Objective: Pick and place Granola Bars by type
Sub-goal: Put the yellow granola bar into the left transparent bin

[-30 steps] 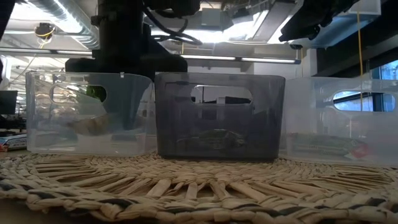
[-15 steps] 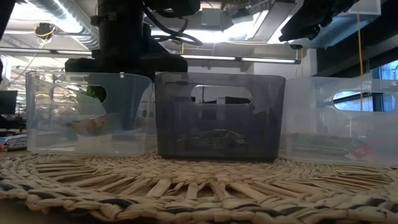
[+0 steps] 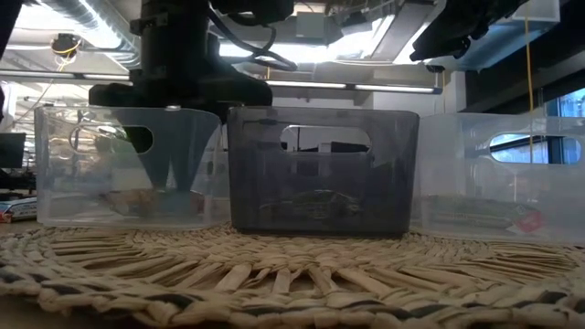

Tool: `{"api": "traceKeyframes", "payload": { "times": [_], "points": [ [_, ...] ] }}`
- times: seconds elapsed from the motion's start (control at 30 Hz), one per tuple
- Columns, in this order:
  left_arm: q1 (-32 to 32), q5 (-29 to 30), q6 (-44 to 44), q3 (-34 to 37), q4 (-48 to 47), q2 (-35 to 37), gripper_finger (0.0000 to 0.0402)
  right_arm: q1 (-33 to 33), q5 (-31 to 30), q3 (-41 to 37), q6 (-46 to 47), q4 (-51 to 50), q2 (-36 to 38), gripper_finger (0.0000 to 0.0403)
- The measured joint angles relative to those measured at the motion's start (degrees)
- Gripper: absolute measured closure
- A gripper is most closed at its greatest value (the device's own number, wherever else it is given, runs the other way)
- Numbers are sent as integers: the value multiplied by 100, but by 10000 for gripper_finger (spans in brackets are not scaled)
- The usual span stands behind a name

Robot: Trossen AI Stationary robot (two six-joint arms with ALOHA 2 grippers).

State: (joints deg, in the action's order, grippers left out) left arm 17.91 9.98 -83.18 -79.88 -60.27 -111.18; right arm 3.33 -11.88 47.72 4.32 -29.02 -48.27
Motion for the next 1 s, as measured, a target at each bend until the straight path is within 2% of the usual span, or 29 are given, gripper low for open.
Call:
{"api": "traceKeyframes", "payload": {
  "times": [0.2, 0.3, 0.4, 0.5, 0.57, 0.73, 0.9, 1.0],
  "points": [
    [-2, 170, 0, 0, -153, 462, 247, 0, 0, 0, -18, 7, 2, 202],
    [45, 651, 29, 0, -164, 873, 247, 0, 57, 23, 18, -11, 2, 202],
    [76, 1051, 381, 0, -131, 1280, 247, -89, 843, 126, -19, 3, 4, 202],
    [81, 1128, 935, 0, -109, 1593, 247, -238, 1427, 191, -29, 76, 4, 202],
    [112, 1175, 1240, 0, -106, 1725, 247, -297, 1311, 197, 201, 155, 4, 202],
    [162, 1713, 2088, 0, -120, 2049, 247, -317, 664, 197, 1011, 136, -43, 202],
    [138, 1963, 2987, 104, -81, 2829, 247, -317, 639, 197, 1668, 210, -151, 202],
    [139, 2088, 3188, 397, -47, 3528, 247, -344, 638, 197, 1945, 352, -279, 202]
  ]
}}
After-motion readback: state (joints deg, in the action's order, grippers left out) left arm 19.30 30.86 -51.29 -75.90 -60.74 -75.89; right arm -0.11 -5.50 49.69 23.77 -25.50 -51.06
